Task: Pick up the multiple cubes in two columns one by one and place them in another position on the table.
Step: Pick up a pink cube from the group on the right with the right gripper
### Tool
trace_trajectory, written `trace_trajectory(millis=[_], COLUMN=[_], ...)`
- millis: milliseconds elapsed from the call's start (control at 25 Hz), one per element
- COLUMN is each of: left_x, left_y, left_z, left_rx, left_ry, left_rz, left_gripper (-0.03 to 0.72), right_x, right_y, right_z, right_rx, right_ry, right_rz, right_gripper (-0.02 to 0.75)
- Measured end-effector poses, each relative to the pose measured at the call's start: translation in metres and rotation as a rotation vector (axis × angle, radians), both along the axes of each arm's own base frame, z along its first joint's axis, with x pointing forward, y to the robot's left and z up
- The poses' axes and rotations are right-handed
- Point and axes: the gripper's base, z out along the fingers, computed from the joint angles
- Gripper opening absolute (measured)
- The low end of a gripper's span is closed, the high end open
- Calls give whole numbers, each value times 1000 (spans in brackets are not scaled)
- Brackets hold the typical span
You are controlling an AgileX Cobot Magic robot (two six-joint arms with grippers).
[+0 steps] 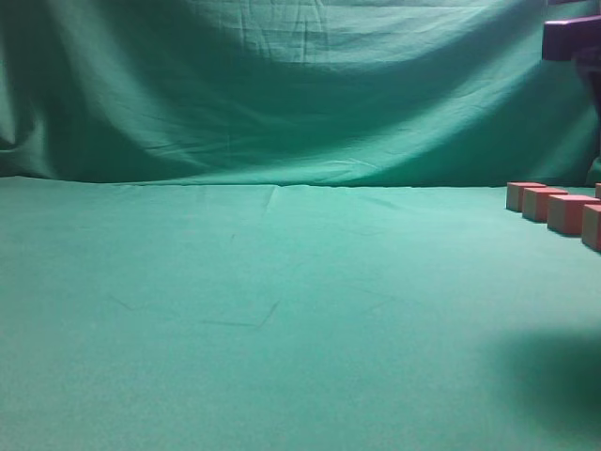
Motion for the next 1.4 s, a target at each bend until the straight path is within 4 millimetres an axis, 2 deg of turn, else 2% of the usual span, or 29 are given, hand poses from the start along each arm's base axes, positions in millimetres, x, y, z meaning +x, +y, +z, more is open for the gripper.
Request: trace_trajectory(millis=[40,80,440,960,1200,1280,1360,1400], left_x=[0,0,0,0,0,0,0,0], left_y=[0,0,0,0,0,0,0,0], left_z=[0,0,0,0,0,0,0,0], left_rx=[0,0,0,0,0,0,0,0], left_ry=[0,0,0,0,0,0,0,0], left_rz=[0,0,0,0,0,0,0,0], left_gripper=[0,0,0,0,0,0,0,0], right_x=[1,2,20,33,34,35,35,35], right_y=[1,1,-15,-6,-6,-5,-5,-5], right_z=[-2,-4,-18,-43,-49,-50,-51,-51], right_rx=[3,8,82,133,129,130,129,129], right_ry=[0,-4,-14,-7,4,4,6,6], right_rz=[-6,-13,-157,-164,-164,-163,-163,-163], right_gripper=[474,515,500,500,500,368,272,256])
